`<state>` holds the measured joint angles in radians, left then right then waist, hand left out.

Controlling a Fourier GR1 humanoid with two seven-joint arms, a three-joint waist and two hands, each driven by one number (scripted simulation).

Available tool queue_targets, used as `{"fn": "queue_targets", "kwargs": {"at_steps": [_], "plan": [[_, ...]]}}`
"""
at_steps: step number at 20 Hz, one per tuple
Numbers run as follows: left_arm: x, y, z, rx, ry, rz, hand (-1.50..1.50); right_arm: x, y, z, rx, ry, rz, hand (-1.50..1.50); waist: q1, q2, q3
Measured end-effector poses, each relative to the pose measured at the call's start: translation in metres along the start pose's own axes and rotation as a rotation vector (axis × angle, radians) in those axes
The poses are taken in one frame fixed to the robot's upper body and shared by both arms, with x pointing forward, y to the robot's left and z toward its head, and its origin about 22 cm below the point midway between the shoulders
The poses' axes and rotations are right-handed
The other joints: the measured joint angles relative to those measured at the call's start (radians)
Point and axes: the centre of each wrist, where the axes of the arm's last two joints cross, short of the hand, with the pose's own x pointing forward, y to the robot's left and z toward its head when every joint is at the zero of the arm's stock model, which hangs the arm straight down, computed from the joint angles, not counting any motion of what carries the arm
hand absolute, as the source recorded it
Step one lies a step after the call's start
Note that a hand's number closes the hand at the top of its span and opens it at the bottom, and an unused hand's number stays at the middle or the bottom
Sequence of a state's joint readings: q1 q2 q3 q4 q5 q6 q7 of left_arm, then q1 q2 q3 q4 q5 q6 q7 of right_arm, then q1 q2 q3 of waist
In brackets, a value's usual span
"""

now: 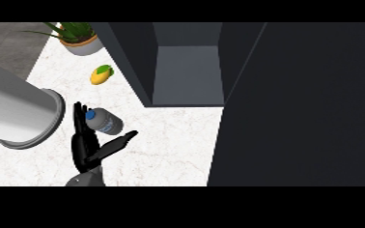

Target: Pick up the bottled water, place it into the cabinet and close the cabinet

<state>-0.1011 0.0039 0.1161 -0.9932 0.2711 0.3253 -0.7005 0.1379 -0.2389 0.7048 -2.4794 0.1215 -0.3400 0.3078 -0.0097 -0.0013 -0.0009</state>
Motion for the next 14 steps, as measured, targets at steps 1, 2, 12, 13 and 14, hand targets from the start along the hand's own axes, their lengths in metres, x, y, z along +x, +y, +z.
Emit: {"fn": "queue_targets", "kwargs": {"at_steps": [1, 2, 12, 13, 14], "plan": [[-0.002, -0.002, 0.001, 0.001, 0.004, 0.004, -1.50, 0.000, 0.002, 0.001, 0.005, 0.001, -0.009, -1.50, 0.000, 0.000, 0.000], [-0.007, -0.002, 0.004, 0.004, 0.004, 0.004, -1.50, 0.000, 0.002, 0.000, 0.008, 0.003, -0.001, -1.50, 0.000, 0.000, 0.000], [-0.034, 0.016, 0.005, 0.010, -0.009, 0.054, -1.50, 0.001, 0.004, 0.000, 0.017, 0.009, -0.002, -1.50, -0.002, 0.001, 0.000], [-0.037, 0.015, 0.005, 0.011, -0.012, 0.062, -1.50, 0.001, 0.004, -0.001, 0.017, 0.008, -0.003, -1.50, -0.002, 0.001, -0.001], [-0.038, 0.012, 0.005, 0.007, -0.014, 0.068, -1.50, 0.000, 0.004, 0.000, 0.016, 0.009, 0.000, -1.50, -0.003, 0.001, 0.000]]}}
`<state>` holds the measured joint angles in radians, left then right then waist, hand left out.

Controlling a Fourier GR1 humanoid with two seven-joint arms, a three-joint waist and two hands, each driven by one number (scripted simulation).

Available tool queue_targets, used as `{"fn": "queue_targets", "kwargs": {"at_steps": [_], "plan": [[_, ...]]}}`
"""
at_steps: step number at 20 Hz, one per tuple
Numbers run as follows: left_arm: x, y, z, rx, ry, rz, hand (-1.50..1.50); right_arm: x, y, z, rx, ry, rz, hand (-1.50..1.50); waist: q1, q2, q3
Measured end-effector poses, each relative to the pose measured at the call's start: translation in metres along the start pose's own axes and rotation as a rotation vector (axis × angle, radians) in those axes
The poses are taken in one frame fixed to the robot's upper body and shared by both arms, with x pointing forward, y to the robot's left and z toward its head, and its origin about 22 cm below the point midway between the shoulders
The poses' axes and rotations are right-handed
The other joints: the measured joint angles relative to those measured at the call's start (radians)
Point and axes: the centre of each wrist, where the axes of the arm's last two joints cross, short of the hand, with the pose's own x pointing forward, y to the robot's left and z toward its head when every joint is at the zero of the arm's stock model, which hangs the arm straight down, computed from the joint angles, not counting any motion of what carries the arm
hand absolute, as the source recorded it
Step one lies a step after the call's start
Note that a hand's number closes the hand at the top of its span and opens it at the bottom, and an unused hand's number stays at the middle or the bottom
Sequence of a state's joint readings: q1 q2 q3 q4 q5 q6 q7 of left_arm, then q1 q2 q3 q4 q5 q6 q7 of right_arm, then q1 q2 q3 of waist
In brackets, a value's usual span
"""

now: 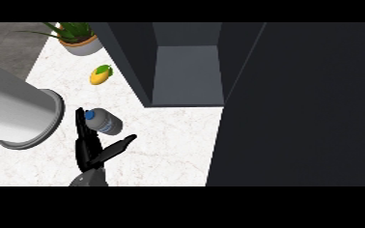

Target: Pick up the bottled water, place it into the cabinet and close the cabinet

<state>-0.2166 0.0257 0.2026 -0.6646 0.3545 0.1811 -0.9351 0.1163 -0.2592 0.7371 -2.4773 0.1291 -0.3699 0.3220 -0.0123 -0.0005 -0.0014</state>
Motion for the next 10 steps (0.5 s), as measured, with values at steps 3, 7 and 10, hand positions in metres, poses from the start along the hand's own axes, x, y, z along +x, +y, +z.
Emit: {"fn": "queue_targets", "kwargs": {"at_steps": [3, 7, 10], "plan": [[-0.004, 0.002, -0.001, -0.005, -0.004, 0.033, 1.50, 0.000, -0.001, 0.001, -0.006, -0.001, 0.003, -1.50, -0.001, 0.000, 0.000], [-0.007, -0.006, 0.002, -0.012, -0.007, 0.079, 1.50, 0.001, -0.001, -0.001, -0.010, 0.004, 0.007, -1.50, 0.000, -0.001, 0.000], [-0.005, -0.008, -0.004, -0.017, -0.022, 0.101, 1.50, 0.000, -0.002, 0.000, -0.012, 0.004, 0.015, -1.50, 0.001, -0.001, 0.001]]}}
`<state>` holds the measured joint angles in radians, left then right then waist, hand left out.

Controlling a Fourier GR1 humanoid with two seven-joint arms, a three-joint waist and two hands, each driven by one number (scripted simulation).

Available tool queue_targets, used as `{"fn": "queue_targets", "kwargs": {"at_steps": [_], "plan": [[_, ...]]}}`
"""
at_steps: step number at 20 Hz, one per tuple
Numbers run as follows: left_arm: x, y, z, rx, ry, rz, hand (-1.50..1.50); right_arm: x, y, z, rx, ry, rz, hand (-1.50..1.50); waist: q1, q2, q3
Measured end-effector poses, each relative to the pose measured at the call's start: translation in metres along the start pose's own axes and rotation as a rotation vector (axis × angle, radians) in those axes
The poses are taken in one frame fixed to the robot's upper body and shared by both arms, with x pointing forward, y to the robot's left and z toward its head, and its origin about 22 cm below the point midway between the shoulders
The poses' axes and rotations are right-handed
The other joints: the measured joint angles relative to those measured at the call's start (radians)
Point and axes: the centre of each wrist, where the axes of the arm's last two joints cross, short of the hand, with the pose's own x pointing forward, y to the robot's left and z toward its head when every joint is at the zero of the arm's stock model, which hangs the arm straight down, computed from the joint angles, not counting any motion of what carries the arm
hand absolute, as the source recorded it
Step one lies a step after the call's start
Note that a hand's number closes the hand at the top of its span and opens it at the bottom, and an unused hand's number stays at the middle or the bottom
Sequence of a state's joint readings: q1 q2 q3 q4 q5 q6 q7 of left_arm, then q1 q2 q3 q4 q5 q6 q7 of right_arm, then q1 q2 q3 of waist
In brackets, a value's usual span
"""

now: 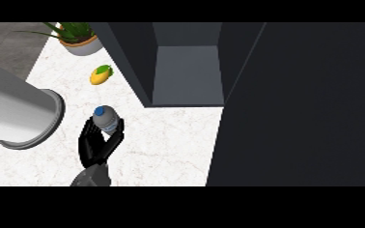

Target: Pick up the bottled water, place it into the cabinet and close the cabinet

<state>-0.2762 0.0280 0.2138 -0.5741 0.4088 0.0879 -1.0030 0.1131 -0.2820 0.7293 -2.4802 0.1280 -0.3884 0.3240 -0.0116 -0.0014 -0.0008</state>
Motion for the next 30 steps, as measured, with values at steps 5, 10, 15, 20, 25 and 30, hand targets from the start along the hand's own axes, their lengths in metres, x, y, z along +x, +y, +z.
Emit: {"fn": "queue_targets", "kwargs": {"at_steps": [5, 10, 15, 20, 25, 30], "plan": [[-0.003, -0.003, 0.000, -0.011, 0.002, 0.044, 1.50, -0.001, -0.005, -0.002, -0.007, -0.002, 0.022, -1.50, 0.001, 0.001, 0.000], [0.000, -0.009, -0.006, -0.009, -0.016, 0.103, 1.50, -0.002, 0.000, 0.001, 0.000, 0.002, 0.001, -1.50, 0.001, -0.001, 0.000], [0.002, -0.004, 0.004, -0.121, 0.029, 0.126, 1.50, -0.002, 0.001, 0.001, 0.009, -0.001, 0.006, -1.50, 0.006, -0.003, 0.001], [0.008, -0.002, 0.019, -0.253, 0.073, 0.114, 1.50, -0.003, -0.002, 0.002, 0.003, -0.005, 0.022, -1.50, 0.009, -0.004, 0.001], [0.024, -0.015, 0.030, -0.320, 0.099, 0.109, 1.50, -0.004, -0.001, 0.002, -0.005, 0.000, 0.014, -1.50, 0.012, -0.004, 0.001], [0.053, -0.028, 0.036, -0.361, 0.129, 0.157, 1.50, -0.004, 0.001, 0.001, -0.006, -0.005, 0.010, -1.50, 0.013, -0.004, 0.001]]}}
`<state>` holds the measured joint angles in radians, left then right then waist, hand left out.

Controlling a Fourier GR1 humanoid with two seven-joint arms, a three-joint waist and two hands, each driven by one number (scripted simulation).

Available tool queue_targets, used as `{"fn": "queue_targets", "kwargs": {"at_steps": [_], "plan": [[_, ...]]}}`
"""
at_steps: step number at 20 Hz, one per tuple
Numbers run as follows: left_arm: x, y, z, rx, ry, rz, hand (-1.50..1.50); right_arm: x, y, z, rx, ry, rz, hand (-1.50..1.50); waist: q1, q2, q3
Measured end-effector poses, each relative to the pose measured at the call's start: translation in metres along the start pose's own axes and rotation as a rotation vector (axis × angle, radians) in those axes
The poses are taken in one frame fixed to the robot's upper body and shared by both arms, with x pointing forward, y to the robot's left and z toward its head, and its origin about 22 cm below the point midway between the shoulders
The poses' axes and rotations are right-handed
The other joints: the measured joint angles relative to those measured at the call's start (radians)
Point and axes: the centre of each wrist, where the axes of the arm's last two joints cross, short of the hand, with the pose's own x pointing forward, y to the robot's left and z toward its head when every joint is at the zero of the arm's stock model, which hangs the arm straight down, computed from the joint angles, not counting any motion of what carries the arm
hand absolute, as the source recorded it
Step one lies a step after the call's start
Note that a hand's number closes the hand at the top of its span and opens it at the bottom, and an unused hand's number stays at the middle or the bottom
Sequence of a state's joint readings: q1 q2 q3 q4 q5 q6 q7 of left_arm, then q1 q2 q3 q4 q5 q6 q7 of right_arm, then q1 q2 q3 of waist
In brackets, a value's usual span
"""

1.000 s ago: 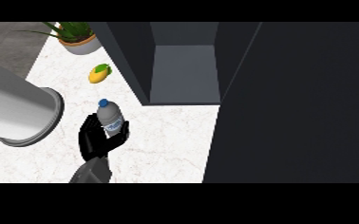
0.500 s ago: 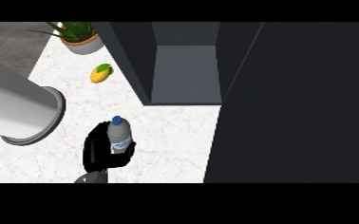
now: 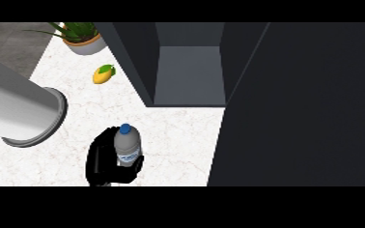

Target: Pick up the bottled water, place it into the cabinet and close the cabinet

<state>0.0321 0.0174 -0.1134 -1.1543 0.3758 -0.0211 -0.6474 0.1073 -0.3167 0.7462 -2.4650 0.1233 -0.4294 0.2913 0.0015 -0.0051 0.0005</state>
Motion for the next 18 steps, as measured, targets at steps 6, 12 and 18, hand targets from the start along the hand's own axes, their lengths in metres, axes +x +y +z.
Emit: {"fn": "queue_targets", "kwargs": {"at_steps": [6, 12, 18], "plan": [[0.030, -0.031, -0.007, -0.025, -0.008, 0.014, 1.50, 0.000, -0.004, -0.001, -0.003, -0.008, 0.021, -1.50, -0.002, 0.001, 0.000], [0.058, -0.068, -0.021, -0.047, -0.033, -0.012, 1.50, 0.000, -0.003, 0.002, -0.004, -0.008, 0.012, -1.50, -0.006, 0.001, 0.000], [0.072, -0.105, -0.046, -0.071, -0.043, -0.029, 1.50, -0.001, -0.002, 0.005, -0.004, 0.001, 0.002, -1.50, -0.010, 0.003, -0.001]]}}
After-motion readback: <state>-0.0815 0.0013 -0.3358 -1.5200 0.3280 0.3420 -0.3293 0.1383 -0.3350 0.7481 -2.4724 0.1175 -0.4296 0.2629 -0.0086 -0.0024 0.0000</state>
